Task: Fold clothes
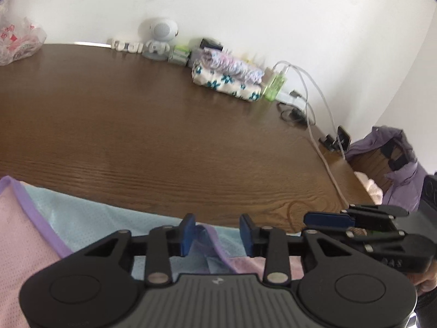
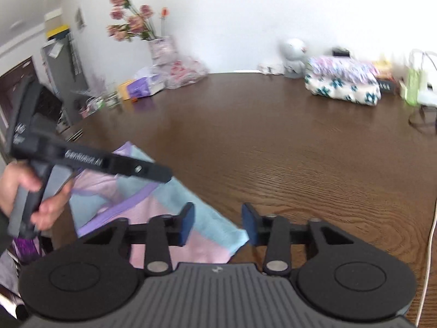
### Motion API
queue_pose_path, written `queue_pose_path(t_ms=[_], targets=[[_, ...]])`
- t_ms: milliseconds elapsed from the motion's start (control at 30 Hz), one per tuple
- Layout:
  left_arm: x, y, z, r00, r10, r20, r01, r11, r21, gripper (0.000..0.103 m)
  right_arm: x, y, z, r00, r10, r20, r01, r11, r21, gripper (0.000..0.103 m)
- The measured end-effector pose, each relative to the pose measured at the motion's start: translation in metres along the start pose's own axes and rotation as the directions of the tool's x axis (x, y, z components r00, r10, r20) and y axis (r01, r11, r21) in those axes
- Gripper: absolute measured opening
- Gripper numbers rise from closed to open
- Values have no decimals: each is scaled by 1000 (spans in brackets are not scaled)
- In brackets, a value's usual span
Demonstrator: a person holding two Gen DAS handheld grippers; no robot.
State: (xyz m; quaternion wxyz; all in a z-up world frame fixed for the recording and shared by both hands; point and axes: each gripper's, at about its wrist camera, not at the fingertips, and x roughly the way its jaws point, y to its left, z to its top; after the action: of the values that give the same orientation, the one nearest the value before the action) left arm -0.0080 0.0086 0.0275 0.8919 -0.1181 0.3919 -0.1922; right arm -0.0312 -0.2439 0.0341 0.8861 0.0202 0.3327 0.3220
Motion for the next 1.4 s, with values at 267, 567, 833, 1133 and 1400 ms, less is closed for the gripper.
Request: queue_pose_path(t_ms=[267,567,833,1133,1400], targets=[[-2,16,-5,1000,0,28,3,996,-94,0,13,-2,-11,997,-34,-69,35,999,9,13],[-7,18,-12,998,33,54,-26,992,-120,1,2,2,-10,997,-77,2,77,997,10,14],[-11,15,-16,996,67,63,-60,993,-105,2,28,12,-7,997,-33,-63,31,999,-35,19],[-62,7,-21,991,-126,40,122,989,86,41,-47,50,-27,992,113,59,-96,969,-229,40],[-58,-7,-59,994,-84,-64,93,984,150,28,-45,89,-71,997,57,-44,-70,925,-373,33]])
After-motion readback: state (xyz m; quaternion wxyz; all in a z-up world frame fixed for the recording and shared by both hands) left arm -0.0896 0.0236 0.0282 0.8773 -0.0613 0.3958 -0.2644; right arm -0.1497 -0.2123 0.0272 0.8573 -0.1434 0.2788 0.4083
